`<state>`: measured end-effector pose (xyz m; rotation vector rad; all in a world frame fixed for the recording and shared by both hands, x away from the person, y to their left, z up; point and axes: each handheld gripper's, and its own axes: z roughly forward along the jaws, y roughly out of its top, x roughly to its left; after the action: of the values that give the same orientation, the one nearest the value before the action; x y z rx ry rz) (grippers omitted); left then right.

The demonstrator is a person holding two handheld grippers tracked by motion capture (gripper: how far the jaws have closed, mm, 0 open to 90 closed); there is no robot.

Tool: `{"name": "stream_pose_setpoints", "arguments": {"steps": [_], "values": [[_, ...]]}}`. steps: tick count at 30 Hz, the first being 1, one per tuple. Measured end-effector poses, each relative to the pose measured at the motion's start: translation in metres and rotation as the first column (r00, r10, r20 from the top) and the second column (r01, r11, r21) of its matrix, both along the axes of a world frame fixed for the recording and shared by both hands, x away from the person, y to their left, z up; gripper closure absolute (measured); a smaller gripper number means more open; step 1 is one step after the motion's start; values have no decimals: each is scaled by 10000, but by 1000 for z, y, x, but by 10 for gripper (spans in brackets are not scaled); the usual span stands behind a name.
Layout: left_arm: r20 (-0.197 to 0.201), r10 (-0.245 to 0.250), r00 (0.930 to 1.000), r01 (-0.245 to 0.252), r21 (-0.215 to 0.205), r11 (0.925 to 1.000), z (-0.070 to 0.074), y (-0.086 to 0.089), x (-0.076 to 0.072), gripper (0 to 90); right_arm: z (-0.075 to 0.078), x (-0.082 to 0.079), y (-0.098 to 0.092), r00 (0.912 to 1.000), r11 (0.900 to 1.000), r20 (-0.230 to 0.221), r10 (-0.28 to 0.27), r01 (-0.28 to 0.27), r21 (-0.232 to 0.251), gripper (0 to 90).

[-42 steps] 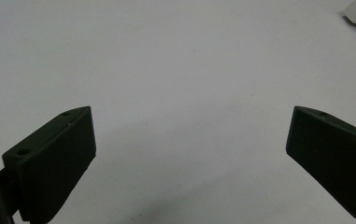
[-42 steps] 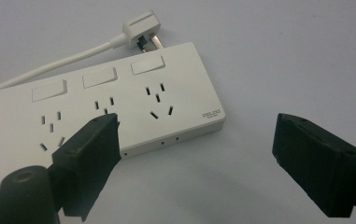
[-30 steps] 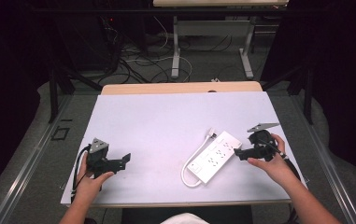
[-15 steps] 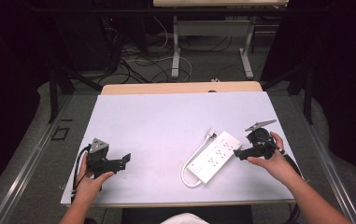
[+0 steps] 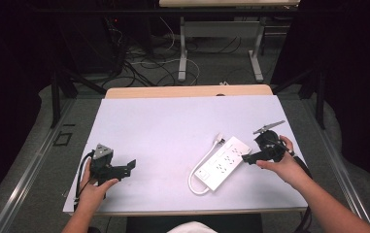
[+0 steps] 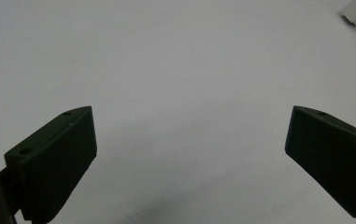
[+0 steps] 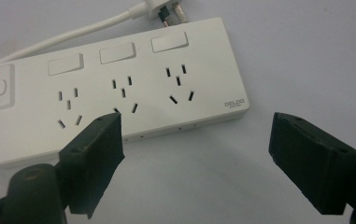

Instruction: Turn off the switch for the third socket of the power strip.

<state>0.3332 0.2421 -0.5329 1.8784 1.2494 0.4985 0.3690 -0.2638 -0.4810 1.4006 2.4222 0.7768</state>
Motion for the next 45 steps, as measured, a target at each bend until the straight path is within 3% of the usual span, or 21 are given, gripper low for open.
{"name": "stream_pose_setpoints", "arguments": {"steps": [5,23,27,28,32,33,39,42,44,45], "values": [[2,6,10000,-6,-6,10000,0,0,0,20,3,4,3,9999,10000,-134,68,-67,14,187],[-13,-29,10000,29,-8,10000,1,2,0,21,10,23,12,9943,9987,-960,-460,480,185,261],[-18,-28,10000,28,-10,10000,1,2,0,21,9,26,12,9951,9997,-969,-194,207,132,268],[-17,-30,10000,30,-10,10000,1,2,0,22,10,27,14,9925,9987,-1127,-465,487,172,268],[-15,-27,10000,27,-7,10000,1,2,0,22,9,31,14,9929,9979,-1126,-383,438,472,268],[-17,-28,10000,28,-1,10000,1,2,0,22,10,32,15,9910,9977,-1216,-559,601,312,268],[-19,-34,10000,34,1,10000,1,2,0,23,9,39,15,9859,9965,-1531,-670,737,388,285],[-27,-32,10000,32,-3,10000,0,2,0,23,7,43,16,9853,9967,-1580,-651,718,373,323],[-56,-36,10000,36,0,10000,1,2,0,23,8,44,18,9803,9949,-1819,-771,876,504,348],[-74,-40,10000,40,4,10000,1,2,0,23,8,46,18,9827,9954,-1699,-733,826,485,362]]}}
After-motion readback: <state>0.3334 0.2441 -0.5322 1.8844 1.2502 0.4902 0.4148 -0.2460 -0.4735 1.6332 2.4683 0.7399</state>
